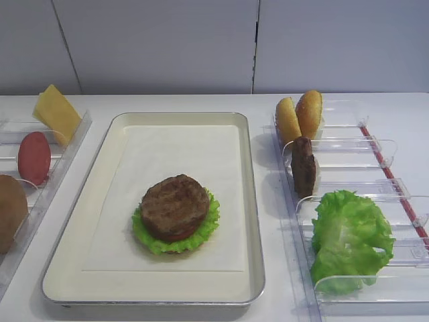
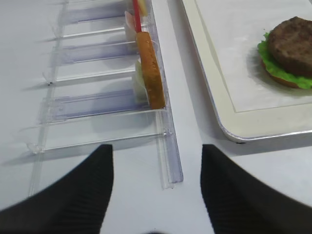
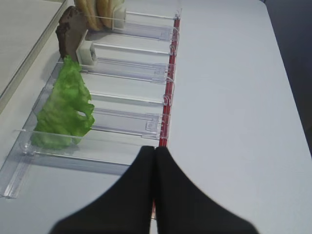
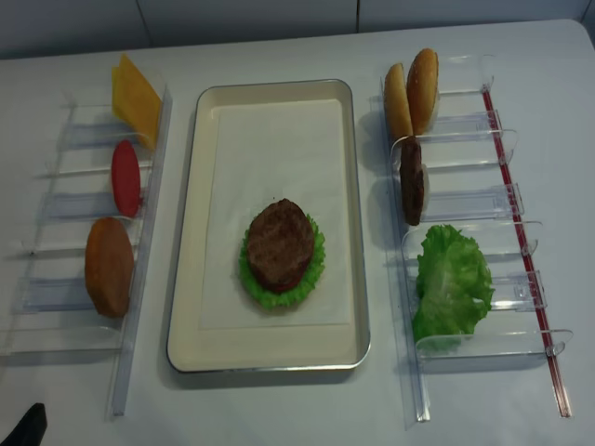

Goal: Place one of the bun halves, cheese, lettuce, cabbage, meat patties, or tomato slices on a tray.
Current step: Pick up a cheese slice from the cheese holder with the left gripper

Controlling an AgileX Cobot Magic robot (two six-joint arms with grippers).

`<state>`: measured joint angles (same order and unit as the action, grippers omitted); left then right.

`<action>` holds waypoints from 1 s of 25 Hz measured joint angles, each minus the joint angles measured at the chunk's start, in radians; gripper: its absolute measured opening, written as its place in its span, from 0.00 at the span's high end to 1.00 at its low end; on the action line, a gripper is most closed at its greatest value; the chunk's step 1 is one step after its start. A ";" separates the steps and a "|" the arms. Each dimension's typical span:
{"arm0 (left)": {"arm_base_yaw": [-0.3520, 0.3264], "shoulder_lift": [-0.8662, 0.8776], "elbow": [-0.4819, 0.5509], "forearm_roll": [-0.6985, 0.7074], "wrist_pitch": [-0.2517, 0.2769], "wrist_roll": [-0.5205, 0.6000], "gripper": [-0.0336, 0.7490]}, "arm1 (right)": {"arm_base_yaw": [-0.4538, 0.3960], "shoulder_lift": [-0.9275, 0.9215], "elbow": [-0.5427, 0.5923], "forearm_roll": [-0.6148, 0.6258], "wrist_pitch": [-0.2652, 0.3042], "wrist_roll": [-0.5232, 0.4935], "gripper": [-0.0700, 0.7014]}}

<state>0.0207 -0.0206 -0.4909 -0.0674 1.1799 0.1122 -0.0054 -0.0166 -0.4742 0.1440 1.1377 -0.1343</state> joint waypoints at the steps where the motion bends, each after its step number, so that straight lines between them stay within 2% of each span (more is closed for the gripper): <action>1: 0.000 0.000 0.000 0.000 0.000 0.000 0.48 | 0.000 0.000 0.000 0.000 0.000 0.000 0.72; 8: 0.000 0.000 -0.011 0.000 0.000 -0.023 0.48 | 0.000 0.000 0.000 0.000 0.000 0.000 0.76; 12: 0.000 0.080 -0.051 0.000 -0.004 -0.053 0.48 | 0.000 0.000 0.000 0.000 0.000 0.000 0.77; 16: 0.000 0.267 -0.113 0.000 -0.006 -0.091 0.48 | 0.000 0.000 0.000 0.000 0.000 0.000 0.77; 19: 0.000 0.467 -0.196 0.000 -0.006 -0.100 0.48 | 0.000 0.000 0.000 0.000 0.000 0.000 0.77; 25: 0.000 0.880 -0.451 -0.001 0.016 -0.101 0.48 | 0.000 0.000 0.000 0.000 0.000 0.000 0.77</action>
<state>0.0207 0.8596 -0.9418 -0.0688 1.1956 0.0112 -0.0054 -0.0166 -0.4742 0.1440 1.1377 -0.1343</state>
